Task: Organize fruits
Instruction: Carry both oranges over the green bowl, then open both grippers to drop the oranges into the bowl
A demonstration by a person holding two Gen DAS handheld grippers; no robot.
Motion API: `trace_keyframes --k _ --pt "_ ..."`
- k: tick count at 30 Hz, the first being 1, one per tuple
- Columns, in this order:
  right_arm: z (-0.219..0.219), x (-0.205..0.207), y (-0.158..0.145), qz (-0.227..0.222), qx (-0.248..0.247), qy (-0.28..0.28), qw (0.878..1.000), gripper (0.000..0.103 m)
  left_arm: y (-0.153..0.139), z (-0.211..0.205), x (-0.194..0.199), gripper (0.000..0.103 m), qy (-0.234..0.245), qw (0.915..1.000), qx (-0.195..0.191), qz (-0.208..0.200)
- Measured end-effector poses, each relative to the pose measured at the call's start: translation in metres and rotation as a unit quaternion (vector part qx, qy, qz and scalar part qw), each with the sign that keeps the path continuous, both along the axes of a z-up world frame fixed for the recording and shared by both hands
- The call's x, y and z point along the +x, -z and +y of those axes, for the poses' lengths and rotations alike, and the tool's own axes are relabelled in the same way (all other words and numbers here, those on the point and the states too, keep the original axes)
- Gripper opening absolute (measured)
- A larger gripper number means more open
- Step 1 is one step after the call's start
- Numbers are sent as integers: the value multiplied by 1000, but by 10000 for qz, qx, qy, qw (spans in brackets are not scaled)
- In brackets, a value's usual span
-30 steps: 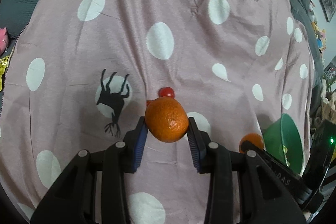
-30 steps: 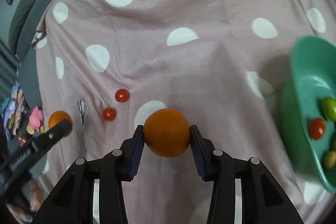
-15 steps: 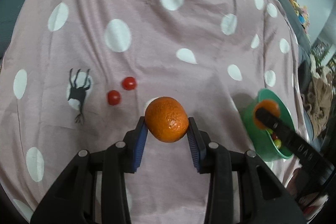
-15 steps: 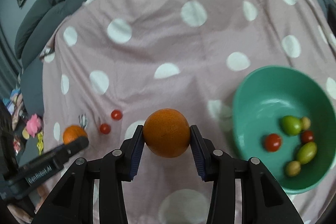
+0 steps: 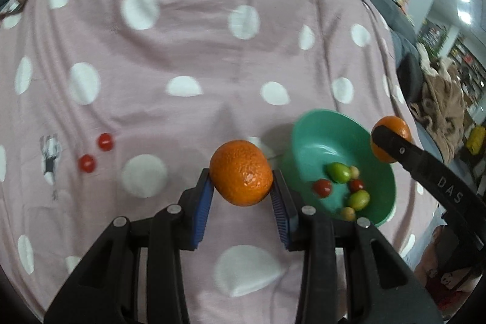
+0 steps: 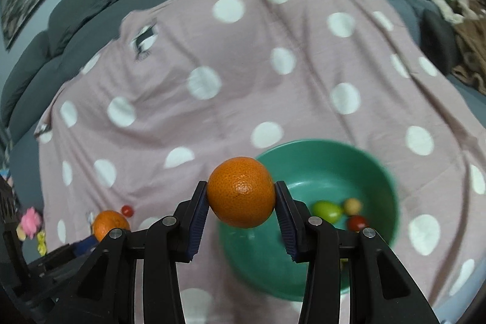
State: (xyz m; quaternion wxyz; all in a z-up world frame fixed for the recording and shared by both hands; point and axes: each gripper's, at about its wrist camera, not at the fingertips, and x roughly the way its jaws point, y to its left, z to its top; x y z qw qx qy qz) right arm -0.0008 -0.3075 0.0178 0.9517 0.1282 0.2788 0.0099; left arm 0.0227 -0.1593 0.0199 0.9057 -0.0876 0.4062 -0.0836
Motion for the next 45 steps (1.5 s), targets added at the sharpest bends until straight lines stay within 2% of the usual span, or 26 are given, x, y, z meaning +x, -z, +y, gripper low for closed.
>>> trace_keyframes --k 8,20,31,39,42,45 --pt "-51 -5 8 159 203 697 9972 45 4 -61 18 37 591 9982 73 35" --pt "-84 1 29 527 469 988 9926 45 27 -112 33 37 1058 9936 263 301" --pt "-84 9 41 814 387 1033 9906 45 40 -125 38 37 1159 9915 305 507" --pt "-81 11 43 877 335 1020 9903 45 36 -126 36 38 1190 9918 237 400" --pt "-80 11 41 815 258 1031 9910 46 25 -121 30 45 1166 9924 322 223" --pt "-76 6 34 622 229 1002 9928 47 15 -107 25 51 1100 9936 239 130"
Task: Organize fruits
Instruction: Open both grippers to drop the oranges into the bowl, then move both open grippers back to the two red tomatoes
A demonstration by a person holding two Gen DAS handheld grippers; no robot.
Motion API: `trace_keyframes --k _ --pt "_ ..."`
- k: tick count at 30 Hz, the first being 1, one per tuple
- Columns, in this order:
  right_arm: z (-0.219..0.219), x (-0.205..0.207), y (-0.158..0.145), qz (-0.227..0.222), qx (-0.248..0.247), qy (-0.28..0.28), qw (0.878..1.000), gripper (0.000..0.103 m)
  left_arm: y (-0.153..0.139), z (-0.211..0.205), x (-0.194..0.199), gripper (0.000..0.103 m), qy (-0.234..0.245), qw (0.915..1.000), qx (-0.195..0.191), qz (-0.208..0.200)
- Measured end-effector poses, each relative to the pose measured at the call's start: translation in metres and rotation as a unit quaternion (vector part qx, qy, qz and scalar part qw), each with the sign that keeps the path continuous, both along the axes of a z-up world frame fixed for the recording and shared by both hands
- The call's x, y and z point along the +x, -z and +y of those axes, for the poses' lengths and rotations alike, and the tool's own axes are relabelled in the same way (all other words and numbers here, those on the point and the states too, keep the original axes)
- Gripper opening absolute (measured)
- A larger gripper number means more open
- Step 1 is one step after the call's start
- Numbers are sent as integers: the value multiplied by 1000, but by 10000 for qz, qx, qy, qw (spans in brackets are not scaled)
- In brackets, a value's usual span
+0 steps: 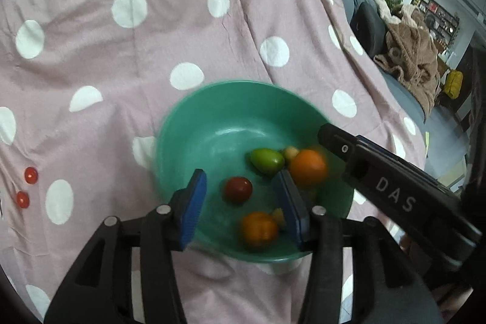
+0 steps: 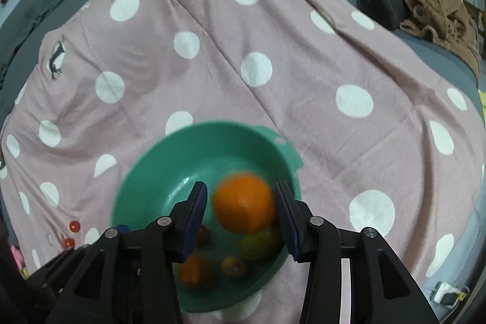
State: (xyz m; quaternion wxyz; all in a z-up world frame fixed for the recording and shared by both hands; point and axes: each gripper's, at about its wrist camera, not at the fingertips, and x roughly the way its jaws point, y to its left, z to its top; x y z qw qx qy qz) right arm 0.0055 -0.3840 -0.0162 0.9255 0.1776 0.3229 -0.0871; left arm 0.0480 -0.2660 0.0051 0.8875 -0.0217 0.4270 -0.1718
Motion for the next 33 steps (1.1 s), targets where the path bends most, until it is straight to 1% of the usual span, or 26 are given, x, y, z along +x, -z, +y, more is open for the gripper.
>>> trace_keyframes --k 1,4,5,8,10,12,14,15,17,18,20,24,26,28,30,33 --pt "1 -1 -2 -72 29 -31 10000 48 -4 7 -2 54 -48 10000 -21 -18" --pt "8 -3 -9 -259 135 -175 9994 52 -14 39 -10 54 -309 9994 -8 -129" --pt "11 -3 -10 -282 131 -217 9993 52 -17 51 -14 55 -414 9990 28 -158" --pt "25 0 -14 -319 106 -393 9987 51 -25 103 -23 55 -922 9951 278 -221" --pt "41 4 -15 -324 70 -626 9975 51 -28 144 -27 54 -1360 9895 455 -197" --pt "56 8 -14 -305 59 -878 9957 51 -26 185 -30 54 -1765 9829 510 -128" --pt "72 12 -13 -274 61 -1137 9931 51 -24 219 -29 53 -2053 9779 391 -20" --pt "79 13 -12 -265 63 -1233 9920 51 -19 241 -24 53 -2283 9730 317 110" --pt "94 16 -11 -233 50 -1455 9891 51 -12 267 -18 45 -2576 9655 291 235" --pt "101 17 -10 -212 23 -1558 9876 51 -8 280 -13 45 -2699 9621 275 292" --pt "113 19 -8 -170 -47 -1717 9850 51 1 294 -5 36 -2765 9600 209 401" --pt "129 23 -3 -48 -227 -1873 9820 51 23 307 15 31 -2684 9606 95 709" --pt "133 24 -1 3 -290 -1925 9809 51 33 307 23 31 -2670 9596 154 879" --pt "134 24 -1 22 -328 -1933 9806 51 41 305 30 31 -2645 9591 293 962" --pt "134 25 -1 22 -335 -1905 9811 51 47 302 36 31 -2667 9570 507 1024" --pt "132 25 -1 21 -322 -1890 9814 51 57 301 44 31 -2670 9541 620 1209"
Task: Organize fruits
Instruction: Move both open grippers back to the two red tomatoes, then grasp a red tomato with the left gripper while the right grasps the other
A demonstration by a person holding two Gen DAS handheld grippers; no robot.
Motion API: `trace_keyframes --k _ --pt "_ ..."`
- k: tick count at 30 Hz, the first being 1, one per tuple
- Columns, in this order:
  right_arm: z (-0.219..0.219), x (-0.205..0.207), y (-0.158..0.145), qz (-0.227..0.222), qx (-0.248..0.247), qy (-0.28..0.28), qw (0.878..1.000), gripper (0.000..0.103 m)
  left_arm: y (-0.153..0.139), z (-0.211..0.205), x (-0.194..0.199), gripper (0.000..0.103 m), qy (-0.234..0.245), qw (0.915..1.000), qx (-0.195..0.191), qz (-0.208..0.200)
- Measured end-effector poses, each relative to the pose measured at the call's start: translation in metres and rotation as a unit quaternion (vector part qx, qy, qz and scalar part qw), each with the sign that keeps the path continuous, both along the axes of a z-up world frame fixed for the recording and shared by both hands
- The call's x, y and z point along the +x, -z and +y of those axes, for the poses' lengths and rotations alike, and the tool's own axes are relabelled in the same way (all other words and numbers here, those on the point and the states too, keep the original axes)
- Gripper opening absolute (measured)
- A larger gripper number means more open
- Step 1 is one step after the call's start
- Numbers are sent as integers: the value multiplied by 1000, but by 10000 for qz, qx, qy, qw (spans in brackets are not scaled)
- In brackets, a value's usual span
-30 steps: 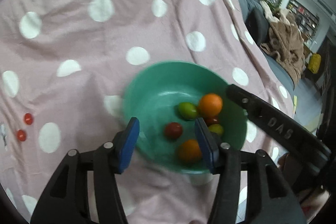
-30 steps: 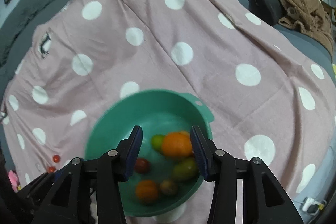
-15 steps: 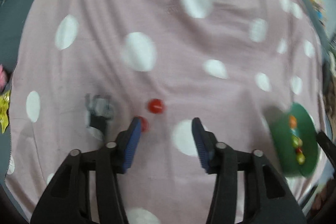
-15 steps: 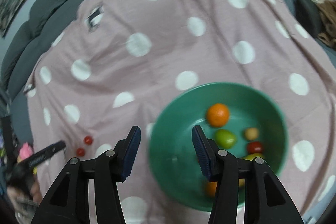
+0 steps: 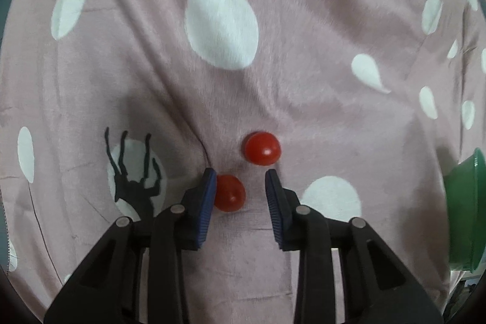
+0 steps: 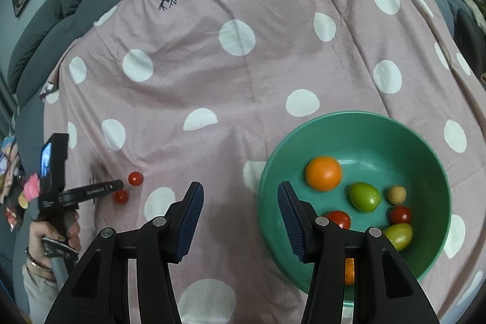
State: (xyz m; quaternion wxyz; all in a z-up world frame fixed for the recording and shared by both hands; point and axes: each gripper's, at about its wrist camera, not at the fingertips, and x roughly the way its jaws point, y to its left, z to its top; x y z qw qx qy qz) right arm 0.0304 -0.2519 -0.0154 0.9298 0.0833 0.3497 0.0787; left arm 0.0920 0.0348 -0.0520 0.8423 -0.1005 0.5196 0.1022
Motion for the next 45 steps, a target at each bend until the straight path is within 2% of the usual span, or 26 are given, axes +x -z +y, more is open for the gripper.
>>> trace_keyframes --k 8,18,20,23,26,29,33,35,38,41,45 --pt "-4 0 0 4 29 33 10000 51 9 -8 14 31 -63 9991 339 235" --pt "-3 0 0 7 58 4 10000 51 23 -36 53 32 -17 9960 672 583" --pt "-5 0 0 14 100 16 9999 51 25 -38 56 22 -89 9953 751 611" --pt "-8 0 1 24 159 56 9999 51 26 -38 54 20 -109 9951 853 481" --pt "-9 0 1 24 178 68 9998 51 22 -37 45 19 -160 9970 639 407" --pt "-9 0 1 32 191 51 9998 51 8 -34 29 19 -196 9990 394 117" --pt "-1 3 4 92 186 -70 9998 51 -12 -28 -6 19 -280 9993 -101 -245" --pt "11 7 8 152 162 -241 9995 51 -13 -23 -23 20 -304 9986 -309 -301" --pt "38 23 17 375 219 -651 9969 51 -13 -19 -51 20 -439 9968 -480 -469" --pt "86 51 28 715 258 -1228 9895 51 -12 -8 -47 20 -361 9966 -524 -531" --pt "157 94 48 1076 -38 -1722 9792 51 -7 -3 -51 20 -461 9924 -965 -603"
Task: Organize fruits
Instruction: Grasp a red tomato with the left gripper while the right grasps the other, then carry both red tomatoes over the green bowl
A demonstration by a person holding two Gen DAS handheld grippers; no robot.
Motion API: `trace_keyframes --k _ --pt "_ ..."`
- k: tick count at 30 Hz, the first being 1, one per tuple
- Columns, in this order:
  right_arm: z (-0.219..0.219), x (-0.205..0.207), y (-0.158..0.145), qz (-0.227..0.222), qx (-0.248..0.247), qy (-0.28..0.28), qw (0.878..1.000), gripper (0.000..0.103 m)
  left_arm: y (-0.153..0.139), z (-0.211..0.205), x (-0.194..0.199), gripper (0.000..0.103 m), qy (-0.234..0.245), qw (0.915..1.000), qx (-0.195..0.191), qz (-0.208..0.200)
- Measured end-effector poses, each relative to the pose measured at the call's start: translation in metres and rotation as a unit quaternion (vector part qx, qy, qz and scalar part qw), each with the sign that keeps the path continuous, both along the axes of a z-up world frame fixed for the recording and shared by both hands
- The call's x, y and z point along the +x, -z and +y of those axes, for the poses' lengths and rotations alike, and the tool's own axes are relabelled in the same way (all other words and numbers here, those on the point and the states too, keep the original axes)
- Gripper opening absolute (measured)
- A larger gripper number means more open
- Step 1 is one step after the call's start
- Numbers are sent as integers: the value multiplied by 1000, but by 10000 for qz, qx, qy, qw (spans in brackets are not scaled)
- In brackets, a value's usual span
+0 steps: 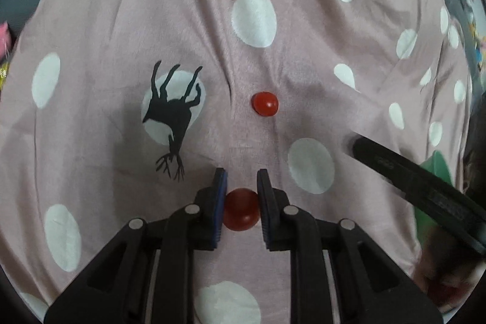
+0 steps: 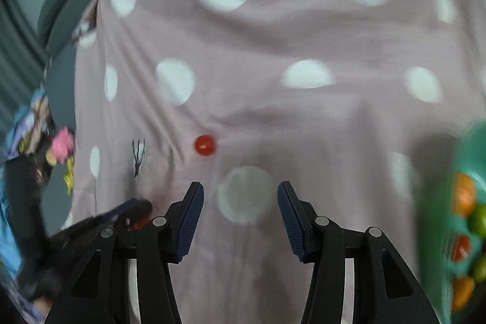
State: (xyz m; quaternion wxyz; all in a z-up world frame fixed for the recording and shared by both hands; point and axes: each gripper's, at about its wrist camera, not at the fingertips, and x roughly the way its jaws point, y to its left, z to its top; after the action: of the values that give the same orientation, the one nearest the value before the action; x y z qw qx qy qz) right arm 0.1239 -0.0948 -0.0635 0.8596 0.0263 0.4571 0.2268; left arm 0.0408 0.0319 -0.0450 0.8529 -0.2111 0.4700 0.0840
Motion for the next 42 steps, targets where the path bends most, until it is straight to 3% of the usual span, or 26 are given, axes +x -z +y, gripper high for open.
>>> trace_keyframes --k 7,9,13,16,20,31,36,42 --pt "68 58 37 525 -153 -74 9985 49 -10 9 -16 20 -93 9999 -73 -107" --pt "76 64 42 588 -180 -72 9981 47 -10 9 -16 20 -85 9999 -59 -102" --pt "86 66 51 568 -368 -112 9976 32 -11 10 -17 20 -80 9998 -128 -108" --pt "81 61 48 530 -371 -20 9979 32 -16 11 -25 20 -64 9998 -93 -150" --pt "53 42 30 344 -208 128 9991 31 -22 4 -26 20 56 9997 -89 -211" --pt "-78 -82 -42 -662 58 1045 9923 31 -47 -52 -32 20 801 9946 209 -626" --pt "-110 -92 -55 -1152 92 1426 9830 31 -56 -97 -24 20 1306 9882 254 -756" --pt "-164 -102 -68 -1386 239 1877 9721 32 -68 -159 -7 20 1813 9782 129 -1008"
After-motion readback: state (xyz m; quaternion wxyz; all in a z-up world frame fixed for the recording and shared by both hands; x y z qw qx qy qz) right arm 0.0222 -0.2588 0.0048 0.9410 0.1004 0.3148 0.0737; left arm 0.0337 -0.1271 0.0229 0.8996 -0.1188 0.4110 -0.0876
